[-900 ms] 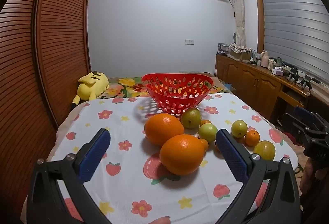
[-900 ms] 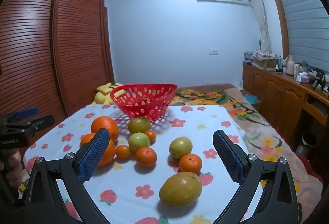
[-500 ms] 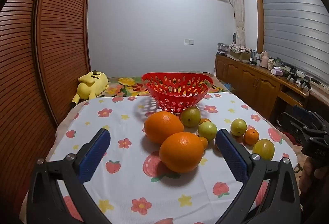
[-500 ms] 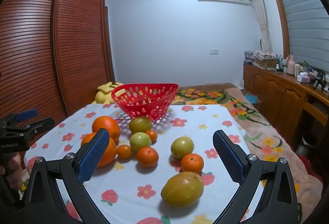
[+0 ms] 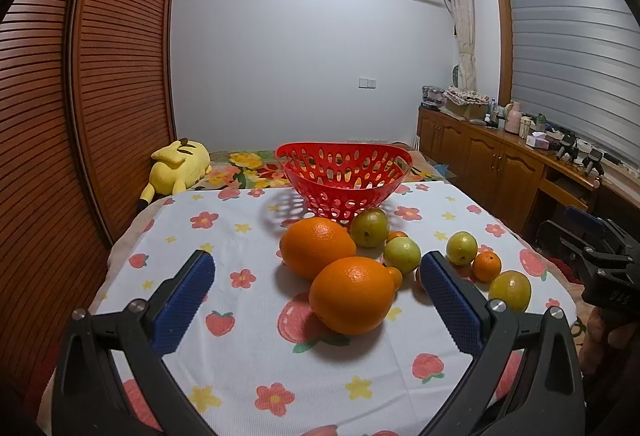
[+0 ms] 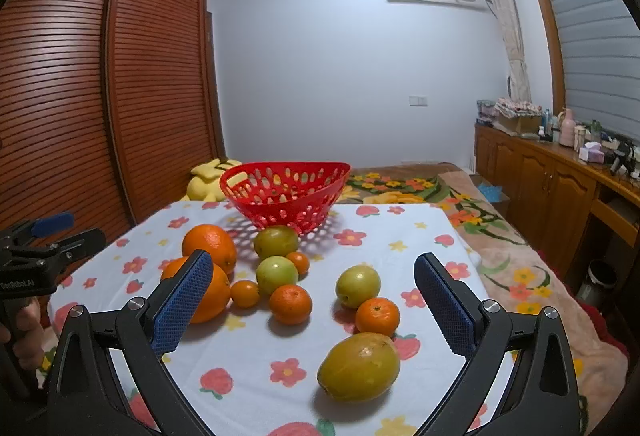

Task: Organize fruits

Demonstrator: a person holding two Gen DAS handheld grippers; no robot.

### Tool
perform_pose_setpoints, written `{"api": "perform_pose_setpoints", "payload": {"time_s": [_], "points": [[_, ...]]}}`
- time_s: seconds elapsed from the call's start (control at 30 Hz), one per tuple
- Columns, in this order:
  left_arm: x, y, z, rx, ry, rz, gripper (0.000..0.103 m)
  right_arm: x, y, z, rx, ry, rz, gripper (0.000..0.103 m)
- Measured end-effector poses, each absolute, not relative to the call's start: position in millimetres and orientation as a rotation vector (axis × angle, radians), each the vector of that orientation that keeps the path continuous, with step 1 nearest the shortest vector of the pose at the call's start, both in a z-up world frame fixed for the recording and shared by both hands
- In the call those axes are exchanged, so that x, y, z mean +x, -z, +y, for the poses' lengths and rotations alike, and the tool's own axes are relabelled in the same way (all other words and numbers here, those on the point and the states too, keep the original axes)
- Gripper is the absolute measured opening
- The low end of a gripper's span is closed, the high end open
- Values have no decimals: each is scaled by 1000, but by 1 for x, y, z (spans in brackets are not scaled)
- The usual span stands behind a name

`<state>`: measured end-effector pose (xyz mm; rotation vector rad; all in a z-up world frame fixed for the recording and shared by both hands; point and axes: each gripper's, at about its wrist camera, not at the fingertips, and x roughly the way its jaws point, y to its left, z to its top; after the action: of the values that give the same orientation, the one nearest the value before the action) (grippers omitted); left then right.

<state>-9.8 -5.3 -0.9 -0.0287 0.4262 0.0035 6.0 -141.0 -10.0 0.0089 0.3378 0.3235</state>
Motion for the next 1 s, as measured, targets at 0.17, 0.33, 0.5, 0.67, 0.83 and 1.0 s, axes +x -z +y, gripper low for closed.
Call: {"api": "perform_pose_setpoints", "payload": {"time_s": [0.17, 0.33, 0.5, 0.67, 0.83, 1.0], "points": [[-11, -3, -3, -32, 0, 421, 103, 5, 10, -137, 8, -323, 339, 103], [-11, -4, -3, -30, -1, 417, 103, 5, 9, -137, 7, -323, 338, 103], [-11, -5, -3, -29, -1, 415, 103, 5, 10, -137, 8, -323, 339, 103], [-11, -5, -4, -29, -1, 414, 103, 5, 10, -137, 8, -324, 339, 103], [-12, -6, -3, -29, -1, 412, 103, 4, 9, -134, 6, -324, 339, 103], [-12, -8, -3, -28, 0, 409, 103, 4, 9, -134, 5, -324, 339, 103]]}}
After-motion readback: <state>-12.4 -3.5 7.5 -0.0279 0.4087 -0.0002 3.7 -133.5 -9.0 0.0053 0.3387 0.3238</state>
